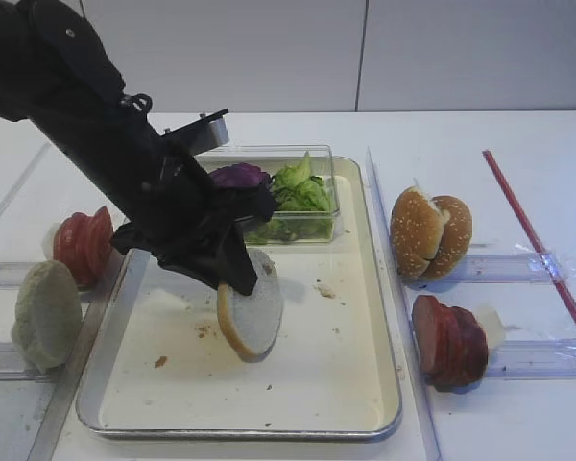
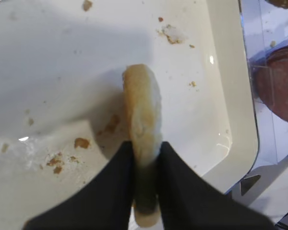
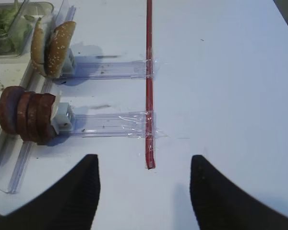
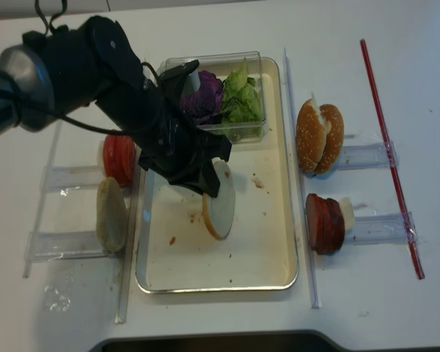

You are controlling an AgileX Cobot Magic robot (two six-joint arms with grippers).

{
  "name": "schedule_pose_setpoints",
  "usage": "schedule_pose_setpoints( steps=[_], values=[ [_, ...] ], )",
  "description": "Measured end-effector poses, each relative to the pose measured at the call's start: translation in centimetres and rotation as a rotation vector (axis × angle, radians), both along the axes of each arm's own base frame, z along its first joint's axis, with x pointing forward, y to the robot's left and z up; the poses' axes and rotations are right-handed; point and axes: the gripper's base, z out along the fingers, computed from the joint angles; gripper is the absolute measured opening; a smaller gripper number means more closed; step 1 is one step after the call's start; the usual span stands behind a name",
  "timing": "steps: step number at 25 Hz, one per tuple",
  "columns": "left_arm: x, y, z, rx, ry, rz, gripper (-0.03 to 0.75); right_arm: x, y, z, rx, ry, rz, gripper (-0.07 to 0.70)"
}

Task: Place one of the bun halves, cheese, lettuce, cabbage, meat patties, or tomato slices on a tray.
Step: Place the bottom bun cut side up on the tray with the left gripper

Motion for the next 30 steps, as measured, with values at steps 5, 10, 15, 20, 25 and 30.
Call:
schedule_pose_setpoints(
  steps=[5, 10, 15, 20, 25, 30],
  values=[
    [0.2, 0.0, -0.7, 0.013, 0.017, 0.002, 0.28, 0.0, 0.0, 0.0, 0.0, 0.0, 0.0, 0.43],
    [0.1, 0.0, -0.7, 0.015, 0.034, 0.012, 0.403, 0.0, 0.0, 0.0, 0.0, 0.0, 0.0, 0.43],
    [-0.1, 0.2, -0.8, 0.046, 0.066, 0.032, 0.436, 0.0, 0.0, 0.0, 0.0, 0.0, 0.0, 0.43],
    [0.2, 0.6, -0.2, 0.11, 0.072, 0.031, 0.439, 0.0, 0.0, 0.0, 0.0, 0.0, 0.0, 0.43],
    [0.5, 0.9, 0.7, 0.171, 0.074, 0.033, 0.44, 0.0, 0.0, 0.0, 0.0, 0.0, 0.0, 0.43],
    [0.6, 1.3, 1.5, 0.231, 0.084, 0.027, 0.441, 0.0, 0.0, 0.0, 0.0, 0.0, 0.0, 0.43]
  ],
)
